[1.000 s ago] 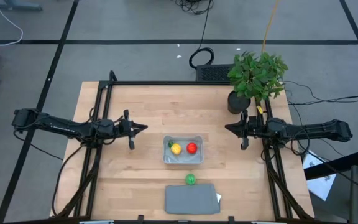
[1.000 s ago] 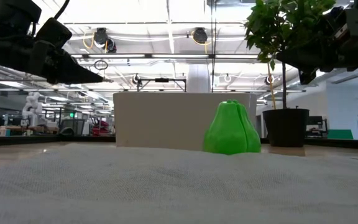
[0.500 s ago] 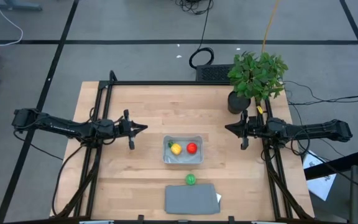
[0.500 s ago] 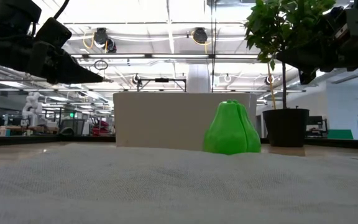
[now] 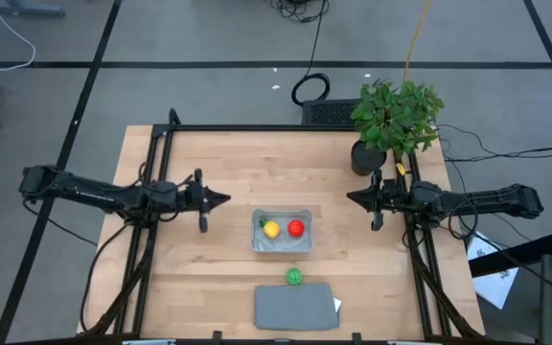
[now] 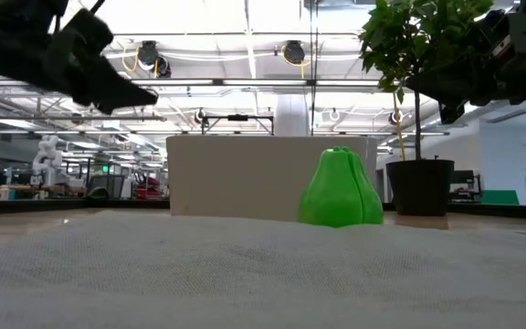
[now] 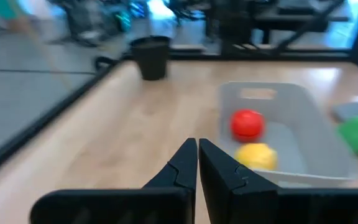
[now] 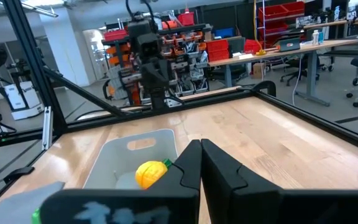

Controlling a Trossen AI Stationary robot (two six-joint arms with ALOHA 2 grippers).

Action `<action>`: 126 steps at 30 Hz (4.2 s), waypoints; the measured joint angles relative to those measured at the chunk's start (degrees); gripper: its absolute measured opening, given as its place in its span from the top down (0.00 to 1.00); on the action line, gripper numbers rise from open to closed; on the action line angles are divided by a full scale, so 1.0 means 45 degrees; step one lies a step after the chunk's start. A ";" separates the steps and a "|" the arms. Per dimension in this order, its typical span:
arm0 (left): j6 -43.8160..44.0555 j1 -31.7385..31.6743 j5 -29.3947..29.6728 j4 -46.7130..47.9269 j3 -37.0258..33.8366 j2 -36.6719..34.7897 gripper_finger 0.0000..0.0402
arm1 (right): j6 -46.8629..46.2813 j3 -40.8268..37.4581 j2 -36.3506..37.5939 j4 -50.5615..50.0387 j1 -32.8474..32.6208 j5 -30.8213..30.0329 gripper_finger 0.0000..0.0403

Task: Pick and placing Produce into tupperware
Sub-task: Put the green pear into the gray bin

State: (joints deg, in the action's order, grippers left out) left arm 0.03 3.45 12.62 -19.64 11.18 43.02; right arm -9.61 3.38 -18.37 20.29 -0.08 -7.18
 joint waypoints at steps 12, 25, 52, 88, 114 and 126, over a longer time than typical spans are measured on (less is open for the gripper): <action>-0.0788 0.2102 -0.0475 0.1008 0.2588 0.2389 0.95 | 0.0053 -0.0005 -0.0005 -0.0005 0.0000 0.0000 1.00; -0.1388 0.2457 -0.1906 0.1762 0.6457 0.5865 0.95 | 0.0100 -0.0005 -0.0005 -0.0007 0.0000 0.0000 1.00; -0.2952 0.2551 -0.3393 0.4207 1.1619 0.9292 0.95 | 0.0291 -0.0005 0.0000 -0.0092 -0.0005 0.0000 1.00; -0.5806 0.2810 -0.5508 1.0226 1.8087 1.5148 0.43 | 0.0330 -0.0010 -0.0019 -0.0097 -0.0005 0.0000 1.00; -0.8644 0.3383 -0.3527 1.0122 1.8079 1.5810 0.43 | 0.0238 -0.0010 -0.0039 -0.0518 -0.0005 0.0000 1.00; -0.6759 0.3488 -0.2598 0.9078 1.8079 1.5805 0.43 | 0.0233 -0.0010 -0.0039 -0.0573 -0.0005 0.0000 1.00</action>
State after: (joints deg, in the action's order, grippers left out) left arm -30.39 19.14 0.93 21.21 92.53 114.15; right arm -8.56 3.33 -18.55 17.72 -0.10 -7.18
